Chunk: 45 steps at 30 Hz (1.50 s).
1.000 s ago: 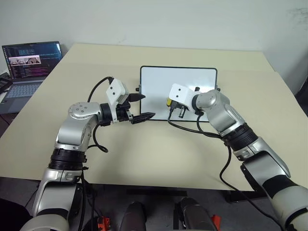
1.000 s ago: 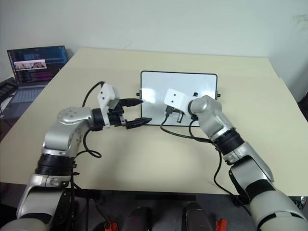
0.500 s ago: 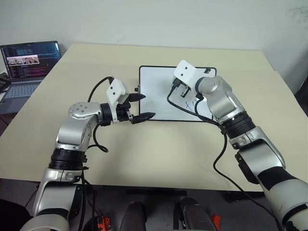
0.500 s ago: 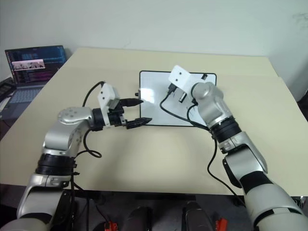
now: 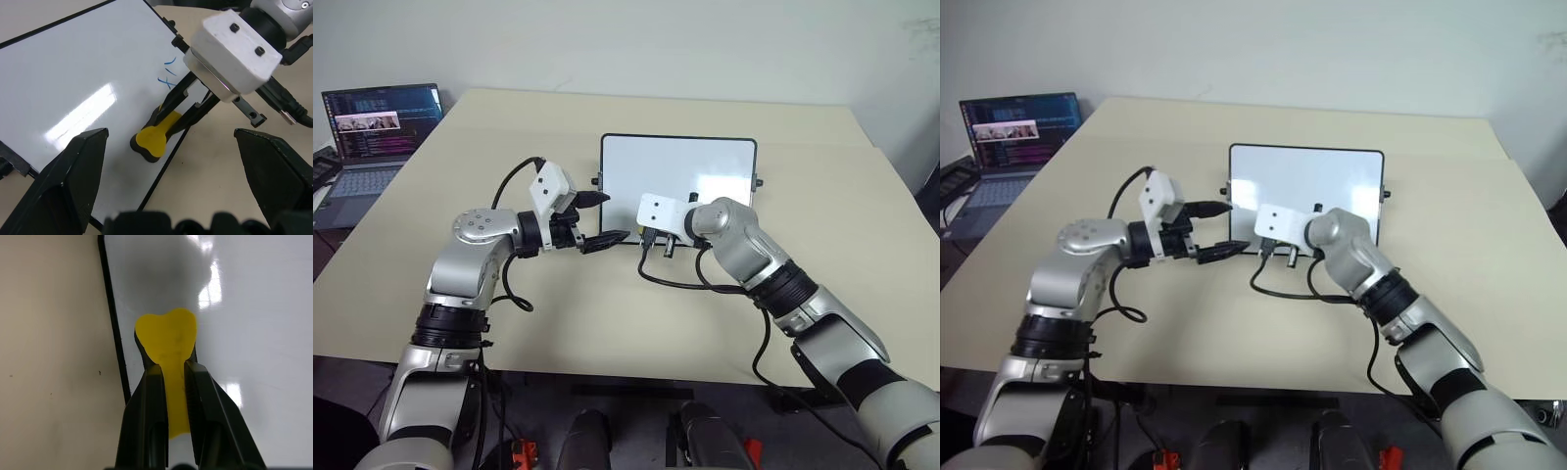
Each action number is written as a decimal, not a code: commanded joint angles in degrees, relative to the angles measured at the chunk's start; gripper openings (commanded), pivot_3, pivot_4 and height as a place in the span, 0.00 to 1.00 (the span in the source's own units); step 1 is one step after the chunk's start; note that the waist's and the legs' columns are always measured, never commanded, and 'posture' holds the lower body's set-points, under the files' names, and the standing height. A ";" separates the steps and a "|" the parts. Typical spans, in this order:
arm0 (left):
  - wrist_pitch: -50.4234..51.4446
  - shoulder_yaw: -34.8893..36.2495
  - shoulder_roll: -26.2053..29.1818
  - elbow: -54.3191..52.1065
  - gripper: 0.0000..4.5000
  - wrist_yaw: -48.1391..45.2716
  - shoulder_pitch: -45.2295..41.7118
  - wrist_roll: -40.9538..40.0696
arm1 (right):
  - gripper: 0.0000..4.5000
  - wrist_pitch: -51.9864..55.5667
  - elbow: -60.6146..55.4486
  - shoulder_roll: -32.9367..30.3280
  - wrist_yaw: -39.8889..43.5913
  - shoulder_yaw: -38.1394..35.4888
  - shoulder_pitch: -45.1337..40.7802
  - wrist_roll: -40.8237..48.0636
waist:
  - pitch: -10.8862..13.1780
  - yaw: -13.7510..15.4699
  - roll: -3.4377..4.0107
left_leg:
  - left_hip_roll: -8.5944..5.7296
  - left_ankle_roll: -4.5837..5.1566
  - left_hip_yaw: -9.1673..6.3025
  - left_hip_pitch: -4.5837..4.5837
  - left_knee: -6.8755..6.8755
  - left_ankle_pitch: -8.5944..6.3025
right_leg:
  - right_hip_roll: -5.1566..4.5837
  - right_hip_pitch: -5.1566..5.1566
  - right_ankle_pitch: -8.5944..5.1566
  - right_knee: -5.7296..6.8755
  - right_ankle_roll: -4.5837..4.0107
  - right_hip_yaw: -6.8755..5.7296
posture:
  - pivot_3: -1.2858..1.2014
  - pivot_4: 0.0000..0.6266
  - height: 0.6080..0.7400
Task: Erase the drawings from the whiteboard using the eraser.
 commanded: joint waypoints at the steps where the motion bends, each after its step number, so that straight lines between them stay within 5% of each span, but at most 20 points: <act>1: -0.34 1.84 0.64 -1.20 1.00 0.06 -1.27 -1.21 | 0.04 4.09 -7.76 -0.91 0.09 -10.19 -3.53 5.17 | 0.01 0.08 0.02 | -0.01 0.00 0.00 -0.01 0.00 0.00 | 0.00 0.00 0.00 -0.01 0.00 0.00 | 0.52 0.24 1.00; 19: -1.11 1.32 0.07 0.98 1.00 -1.14 -3.67 -1.06 | 0.04 19.83 -32.09 -21.32 1.01 -35.08 12.20 18.12 | 0.04 0.92 0.06 | 0.00 0.00 -0.06 -0.08 -0.30 -0.04 | 0.00 -0.06 -0.13 -0.14 -0.18 -0.09 | 0.52 0.24 1.00; 26: -1.20 1.10 -0.08 1.30 1.00 -1.38 -4.09 -1.05 | 0.04 21.42 -32.07 -22.35 -2.18 -35.48 14.26 20.55 | -0.03 1.07 -0.06 | 0.09 -0.01 0.21 -0.04 -0.22 -0.04 | 0.04 -0.18 -0.13 -0.10 -0.18 0.11 | 0.52 0.24 1.00; 31: -1.17 1.22 0.20 1.13 1.00 -1.66 -3.92 -1.06 | 0.04 21.40 -32.21 -22.94 -3.57 -35.09 15.09 21.47 | -0.14 2.03 -0.33 | 1.74 0.02 5.00 0.13 -0.50 -0.38 | 1.41 -2.53 0.79 -0.17 -0.09 4.37 | 0.52 0.24 1.00; 32: -1.17 1.22 0.21 1.17 1.00 -1.70 -3.95 -1.04 | 0.04 21.21 -32.35 -23.08 -3.72 -34.78 15.18 21.66 | -0.14 1.30 -0.34 | 1.47 0.12 4.82 0.01 -0.60 -0.42 | 1.42 -2.42 0.90 -0.31 0.13 4.55 | 0.52 0.24 1.00; 45: -1.21 1.02 0.02 1.65 1.00 -2.06 -4.55 -0.80 | 0.04 21.13 -34.00 -17.73 -8.03 -29.48 12.71 24.88 | -0.14 -0.09 -0.33 | 1.24 0.17 3.71 -0.05 -0.50 -0.47 | 1.25 -1.90 0.89 -0.51 0.23 3.60 | 0.52 0.24 1.00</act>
